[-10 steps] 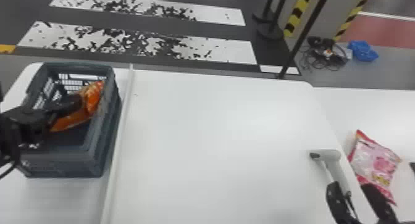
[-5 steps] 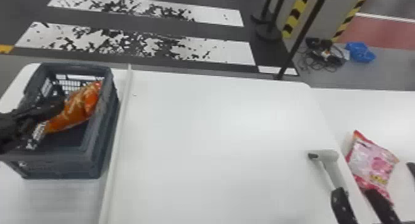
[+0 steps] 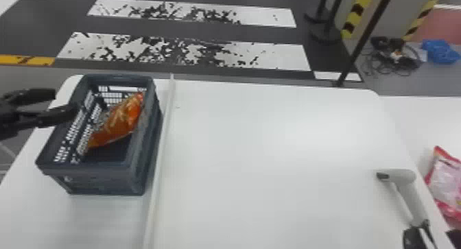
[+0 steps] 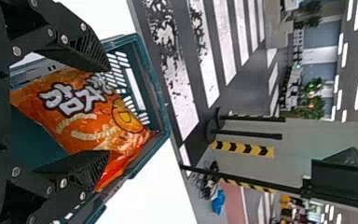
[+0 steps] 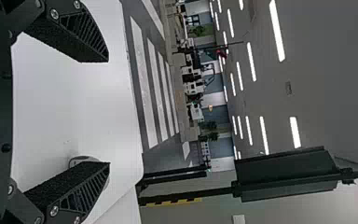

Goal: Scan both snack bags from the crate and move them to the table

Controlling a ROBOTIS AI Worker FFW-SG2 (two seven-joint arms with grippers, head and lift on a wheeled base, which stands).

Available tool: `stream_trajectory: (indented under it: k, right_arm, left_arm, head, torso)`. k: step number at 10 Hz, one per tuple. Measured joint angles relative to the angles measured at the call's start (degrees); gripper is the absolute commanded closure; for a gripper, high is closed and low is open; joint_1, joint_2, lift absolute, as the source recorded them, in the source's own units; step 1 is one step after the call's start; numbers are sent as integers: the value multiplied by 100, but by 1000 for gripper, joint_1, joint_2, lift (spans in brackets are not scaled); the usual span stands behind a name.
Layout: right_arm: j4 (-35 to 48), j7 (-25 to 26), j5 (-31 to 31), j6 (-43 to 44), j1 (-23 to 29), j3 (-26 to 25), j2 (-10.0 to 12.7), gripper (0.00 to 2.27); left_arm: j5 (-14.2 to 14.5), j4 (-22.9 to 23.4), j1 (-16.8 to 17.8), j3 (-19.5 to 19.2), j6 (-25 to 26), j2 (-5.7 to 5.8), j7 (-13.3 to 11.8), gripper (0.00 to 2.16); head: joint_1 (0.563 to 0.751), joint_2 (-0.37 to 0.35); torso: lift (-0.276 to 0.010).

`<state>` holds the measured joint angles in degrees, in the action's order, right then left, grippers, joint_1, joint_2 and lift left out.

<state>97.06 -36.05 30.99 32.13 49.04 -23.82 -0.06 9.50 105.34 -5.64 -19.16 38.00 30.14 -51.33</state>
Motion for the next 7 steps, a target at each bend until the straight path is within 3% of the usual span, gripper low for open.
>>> stream_trajectory:
  k: [1,3,7]
  right_arm:
    - [-16,3,-114,135,-8,91,5,140]
    - [10,11,-274,378,-27,243,5,134]
    - [155,28,-165,432,54,232,6,134]
  left_arm:
    - [33,-302,163,264,-17,245,-104,76]
    - [100,-681,494,736,-25,530,-250,80]
    - [70,-953,1261,1760,169,896,-409,80]
  head:
    - [695,-10]
    - [695,3]
    - [695,-42]
  torso:
    - [-87]
    - [-87]
    - [-87]
